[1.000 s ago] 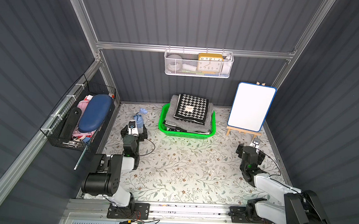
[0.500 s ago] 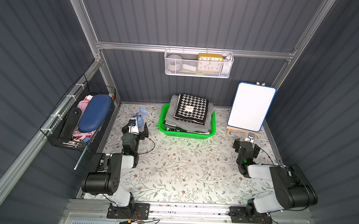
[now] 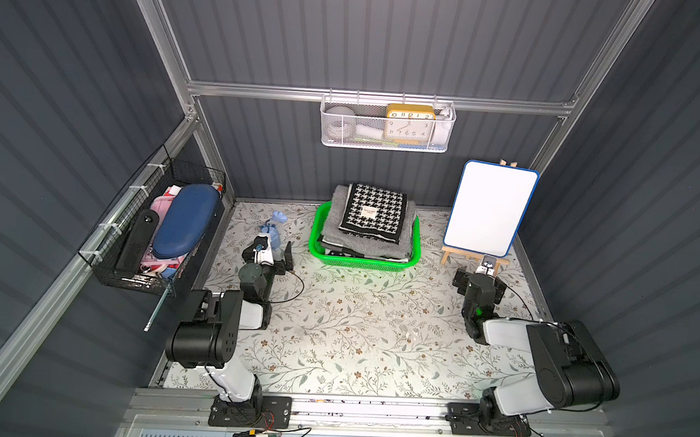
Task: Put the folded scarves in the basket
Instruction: Reset both arms
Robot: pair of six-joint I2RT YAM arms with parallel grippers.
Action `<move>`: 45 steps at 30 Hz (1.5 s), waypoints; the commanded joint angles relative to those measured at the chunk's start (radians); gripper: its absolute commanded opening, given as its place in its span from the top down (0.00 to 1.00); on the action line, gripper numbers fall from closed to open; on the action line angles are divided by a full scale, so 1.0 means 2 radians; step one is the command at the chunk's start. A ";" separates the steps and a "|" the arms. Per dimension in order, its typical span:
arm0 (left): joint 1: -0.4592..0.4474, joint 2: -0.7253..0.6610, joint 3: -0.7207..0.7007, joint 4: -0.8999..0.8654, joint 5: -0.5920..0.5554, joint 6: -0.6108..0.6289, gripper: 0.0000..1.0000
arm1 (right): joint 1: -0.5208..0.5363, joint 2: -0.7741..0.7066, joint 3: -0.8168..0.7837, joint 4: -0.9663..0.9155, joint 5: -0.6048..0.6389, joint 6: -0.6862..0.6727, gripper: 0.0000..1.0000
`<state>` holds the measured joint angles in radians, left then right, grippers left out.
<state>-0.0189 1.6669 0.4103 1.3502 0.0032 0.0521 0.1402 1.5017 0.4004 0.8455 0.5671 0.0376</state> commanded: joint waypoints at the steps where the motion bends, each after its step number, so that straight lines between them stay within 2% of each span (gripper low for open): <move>1: 0.002 0.017 -0.018 0.055 0.016 0.008 0.01 | -0.008 0.005 0.007 0.006 -0.028 -0.005 0.01; 10: 0.003 0.016 -0.013 0.043 0.011 0.008 0.01 | -0.048 0.005 0.000 -0.009 -0.141 0.012 0.01; 11: 0.002 0.016 -0.013 0.043 0.011 0.008 0.01 | -0.053 0.014 -0.006 0.012 -0.150 0.012 0.01; 14: 0.003 0.016 -0.014 0.042 0.010 0.008 0.01 | -0.053 0.037 -0.019 0.081 -0.153 0.001 0.01; 19: 0.002 0.016 -0.013 0.042 0.010 0.008 0.01 | -0.053 0.023 -0.008 0.031 -0.151 0.010 0.01; 45: 0.001 0.016 -0.012 0.041 0.010 0.008 0.01 | -0.053 0.030 -0.011 0.048 -0.151 0.009 0.01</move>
<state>-0.0189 1.6939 0.3889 1.4109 0.0116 0.0551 0.0345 1.5581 0.3782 0.9199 0.2691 0.0471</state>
